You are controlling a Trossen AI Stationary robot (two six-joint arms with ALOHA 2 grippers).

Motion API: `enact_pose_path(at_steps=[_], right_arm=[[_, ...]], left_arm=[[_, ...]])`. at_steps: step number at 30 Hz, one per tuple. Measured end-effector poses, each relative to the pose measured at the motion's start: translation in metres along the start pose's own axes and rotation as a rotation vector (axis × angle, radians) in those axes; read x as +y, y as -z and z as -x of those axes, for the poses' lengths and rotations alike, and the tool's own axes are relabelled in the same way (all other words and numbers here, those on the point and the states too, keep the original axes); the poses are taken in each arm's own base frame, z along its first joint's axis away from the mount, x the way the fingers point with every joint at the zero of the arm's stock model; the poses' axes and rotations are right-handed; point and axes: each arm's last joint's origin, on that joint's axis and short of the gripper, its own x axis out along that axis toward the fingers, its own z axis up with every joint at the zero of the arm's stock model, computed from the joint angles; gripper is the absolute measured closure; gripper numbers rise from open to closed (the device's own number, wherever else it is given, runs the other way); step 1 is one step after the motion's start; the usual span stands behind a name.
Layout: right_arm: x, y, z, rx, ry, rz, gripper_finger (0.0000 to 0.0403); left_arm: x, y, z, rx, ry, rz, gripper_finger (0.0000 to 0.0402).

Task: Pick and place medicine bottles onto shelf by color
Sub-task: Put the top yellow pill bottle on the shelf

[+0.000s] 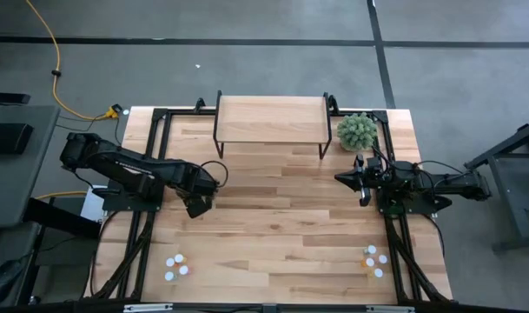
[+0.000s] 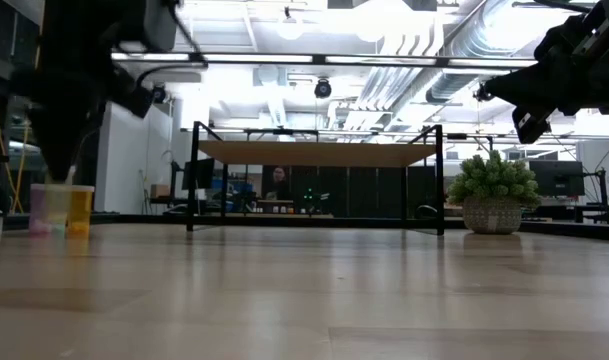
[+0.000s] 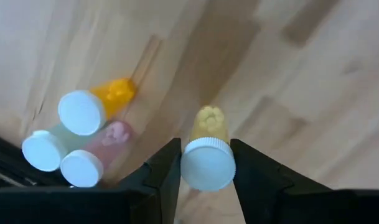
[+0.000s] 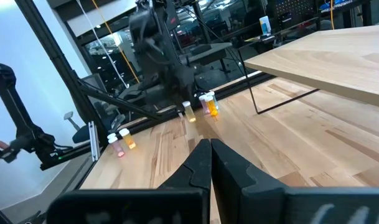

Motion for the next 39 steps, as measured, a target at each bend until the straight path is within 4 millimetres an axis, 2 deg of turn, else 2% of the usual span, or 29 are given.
enact_pose_path(at_steps=[5, 8, 10, 14, 20, 26, 31, 34, 39], right_arm=[[0.000, 0.000, 0.000, 0.000, 0.000, 0.000, 0.0402], [0.000, 0.000, 0.000, 0.000, 0.000, 0.000, 0.0402], [0.000, 0.000, 0.000, 0.000, 0.000, 0.000, 0.0402], [0.000, 0.000, 0.000, 0.000, 0.000, 0.000, 0.0402], [0.000, 0.000, 0.000, 0.000, 0.000, 0.000, 0.0402], [0.000, 0.000, 0.000, 0.000, 0.000, 0.000, 0.0402], [0.000, 0.000, 0.000, 0.000, 0.000, 0.000, 0.0402], [0.000, 0.000, 0.000, 0.000, 0.000, 0.000, 0.0402], [0.000, 0.000, 0.000, 0.000, 0.000, 0.000, 0.0402]], left_arm=[[-0.004, -0.010, 0.046, -0.115, 0.106, -0.047, 0.0281], [-0.007, -0.018, 0.080, -0.198, 0.169, -0.139, 0.0282], [-0.006, -0.023, 0.103, -0.238, 0.181, -0.212, 0.0282], [0.001, -0.036, 0.142, -0.255, 0.165, -0.248, 0.0282], [0.018, -0.069, 0.177, -0.256, 0.077, -0.313, 0.0282], [0.044, -0.113, 0.193, -0.331, -0.049, -0.288, 0.0282], [0.076, -0.151, 0.196, -0.400, -0.103, -0.192, 0.0282], [0.098, -0.171, 0.187, -0.390, -0.119, -0.116, 0.0282], [0.131, -0.195, 0.159, -0.290, -0.133, -0.018, 0.0282]])
